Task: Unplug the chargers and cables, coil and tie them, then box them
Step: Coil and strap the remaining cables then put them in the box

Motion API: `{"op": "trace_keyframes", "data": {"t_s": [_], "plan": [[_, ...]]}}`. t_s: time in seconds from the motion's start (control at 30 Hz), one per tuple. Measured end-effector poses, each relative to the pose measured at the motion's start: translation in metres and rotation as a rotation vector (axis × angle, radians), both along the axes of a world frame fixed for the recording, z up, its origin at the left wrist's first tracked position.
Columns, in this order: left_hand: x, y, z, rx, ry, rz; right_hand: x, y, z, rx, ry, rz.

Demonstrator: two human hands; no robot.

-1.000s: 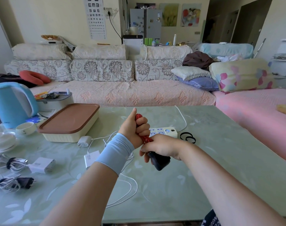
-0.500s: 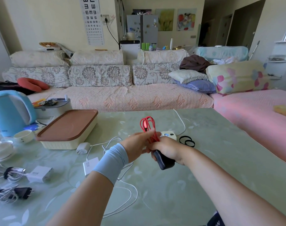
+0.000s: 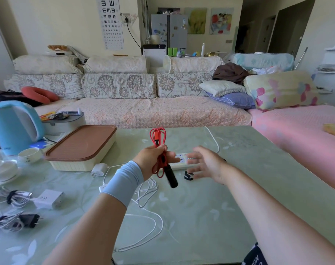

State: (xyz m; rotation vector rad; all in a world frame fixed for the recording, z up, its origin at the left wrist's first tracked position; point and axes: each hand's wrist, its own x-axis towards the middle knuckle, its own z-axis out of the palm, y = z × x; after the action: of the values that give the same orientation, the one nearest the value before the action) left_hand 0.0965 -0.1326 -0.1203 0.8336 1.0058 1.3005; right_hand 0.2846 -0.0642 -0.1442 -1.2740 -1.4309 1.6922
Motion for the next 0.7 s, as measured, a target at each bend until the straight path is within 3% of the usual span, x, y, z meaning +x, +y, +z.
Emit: {"op": "trace_keyframes", "data": {"t_s": [0.07, 0.17, 0.33, 0.5, 0.63, 0.7], "plan": [[-0.006, 0.002, -0.005, -0.056, 0.062, -0.019, 0.005, 0.004, -0.006, 0.278, -0.349, -0.103], [-0.008, 0.006, -0.009, -0.141, 0.112, -0.02, 0.007, 0.0, -0.014, 0.512, -0.709, 0.03], [-0.014, 0.006, -0.01, -0.23, 0.059, -0.061, -0.002, 0.005, -0.027, 0.574, -0.836, 0.166], [-0.019, 0.007, -0.015, -0.253, 0.074, -0.054, -0.009, 0.008, -0.046, 0.637, -1.101, 0.312], [-0.021, 0.01, -0.018, -0.267, 0.08, -0.021, -0.015, 0.01, -0.048, 0.617, -1.144, 0.291], [-0.02, 0.01, -0.017, -0.279, 0.076, -0.011, -0.019, 0.01, -0.045, 0.618, -1.073, 0.273]]}}
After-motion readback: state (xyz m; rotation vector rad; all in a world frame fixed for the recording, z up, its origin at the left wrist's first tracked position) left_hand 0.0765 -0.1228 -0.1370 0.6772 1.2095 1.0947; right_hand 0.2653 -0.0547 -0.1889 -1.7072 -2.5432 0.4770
